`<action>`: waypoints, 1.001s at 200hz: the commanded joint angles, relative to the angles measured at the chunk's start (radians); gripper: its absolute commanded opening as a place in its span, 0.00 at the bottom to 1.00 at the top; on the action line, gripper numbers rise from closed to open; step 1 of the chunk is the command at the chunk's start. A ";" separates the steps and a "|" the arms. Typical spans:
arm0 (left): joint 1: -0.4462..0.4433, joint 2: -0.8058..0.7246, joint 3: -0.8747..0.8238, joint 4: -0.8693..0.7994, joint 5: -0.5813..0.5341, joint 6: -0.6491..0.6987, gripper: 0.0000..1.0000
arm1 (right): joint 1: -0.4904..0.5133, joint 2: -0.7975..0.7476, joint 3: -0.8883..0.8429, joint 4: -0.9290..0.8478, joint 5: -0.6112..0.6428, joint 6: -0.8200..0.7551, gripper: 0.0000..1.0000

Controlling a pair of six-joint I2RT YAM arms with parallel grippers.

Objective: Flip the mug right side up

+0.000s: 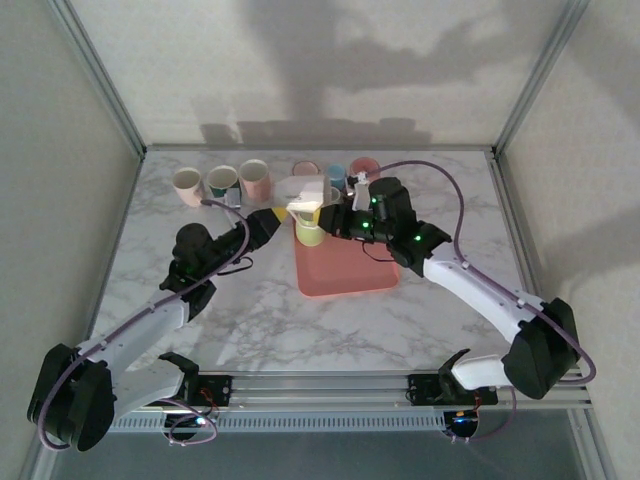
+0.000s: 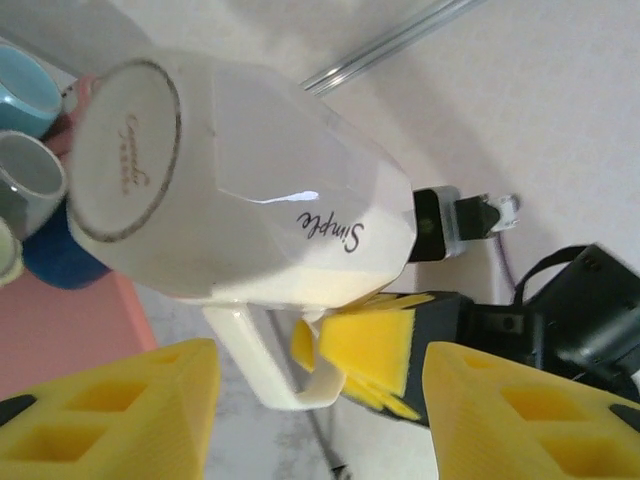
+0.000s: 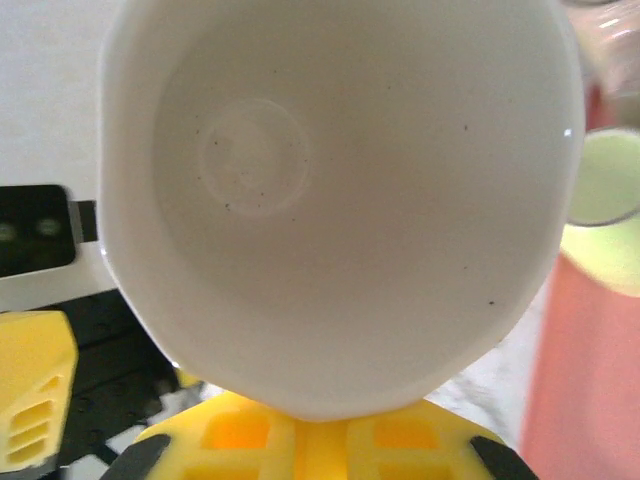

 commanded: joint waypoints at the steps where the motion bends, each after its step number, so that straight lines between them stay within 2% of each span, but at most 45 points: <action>1: 0.001 -0.029 0.085 -0.196 0.022 0.174 0.56 | -0.024 -0.082 0.109 -0.123 0.122 -0.159 0.00; 30: 0.001 -0.023 0.163 -0.384 0.004 0.336 0.56 | -0.062 -0.110 0.163 -0.318 0.240 -0.275 0.00; 69: 0.002 0.033 0.245 -0.531 -0.003 0.499 0.56 | -0.118 -0.095 0.253 -0.557 0.406 -0.438 0.00; 127: -0.001 0.092 0.282 -0.583 0.009 0.601 0.56 | -0.180 0.011 0.376 -0.750 0.564 -0.633 0.00; 154: -0.002 0.115 0.295 -0.609 0.019 0.635 0.56 | -0.224 0.105 0.428 -0.798 0.672 -0.712 0.00; 200: -0.003 0.139 0.293 -0.608 0.059 0.693 0.55 | -0.301 0.277 0.563 -0.860 0.758 -0.785 0.00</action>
